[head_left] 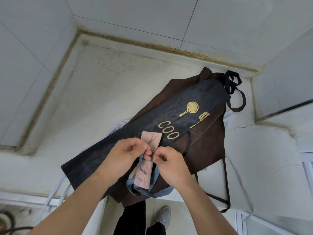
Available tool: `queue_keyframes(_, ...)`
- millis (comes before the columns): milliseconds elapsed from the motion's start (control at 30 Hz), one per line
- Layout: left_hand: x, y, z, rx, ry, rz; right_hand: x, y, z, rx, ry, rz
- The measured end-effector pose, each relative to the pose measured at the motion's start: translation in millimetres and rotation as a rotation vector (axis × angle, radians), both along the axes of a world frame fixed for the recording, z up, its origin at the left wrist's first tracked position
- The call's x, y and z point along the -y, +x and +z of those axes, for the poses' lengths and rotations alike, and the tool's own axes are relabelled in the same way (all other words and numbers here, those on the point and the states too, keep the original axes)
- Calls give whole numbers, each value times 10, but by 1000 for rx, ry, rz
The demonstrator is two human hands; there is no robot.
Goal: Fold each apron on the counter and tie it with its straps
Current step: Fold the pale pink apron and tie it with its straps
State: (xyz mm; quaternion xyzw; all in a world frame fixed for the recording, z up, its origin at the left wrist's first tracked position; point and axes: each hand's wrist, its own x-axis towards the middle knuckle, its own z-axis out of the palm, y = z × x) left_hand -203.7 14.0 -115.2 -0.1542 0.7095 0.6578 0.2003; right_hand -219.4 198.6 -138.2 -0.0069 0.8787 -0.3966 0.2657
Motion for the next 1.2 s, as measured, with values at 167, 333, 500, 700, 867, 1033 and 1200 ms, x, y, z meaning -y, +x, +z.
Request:
queue_keyframes(167, -61, -22, -78, -77, -343, -143, 35, 19, 73, 12, -68, 53)
queue_keyframes(333, -103, -34, -79, -88, -461, -344, 38, 21, 114, 14, -61, 57)
queue_keyframes(500, -84, -43, -89, -47, -476, -523, 10, -53, 195, 45, -85, -83)
queue_keyframes(700, -121, -56, -208, 23, -449, -386, 84, -109, 278, 252, -554, -391)
queue_keyframes(867, -80, -51, -272, 102, -294, -259, 30, -32, 123, 62, -334, -230)
queue_keyframes(1033, -61, -52, -254, 114, -255, -259, -10, 44, -39, -263, -148, -4)
queue_keyframes(1200, -76, -104, -171, 161, -212, -263, -46, 80, -100, -567, -12, 210)
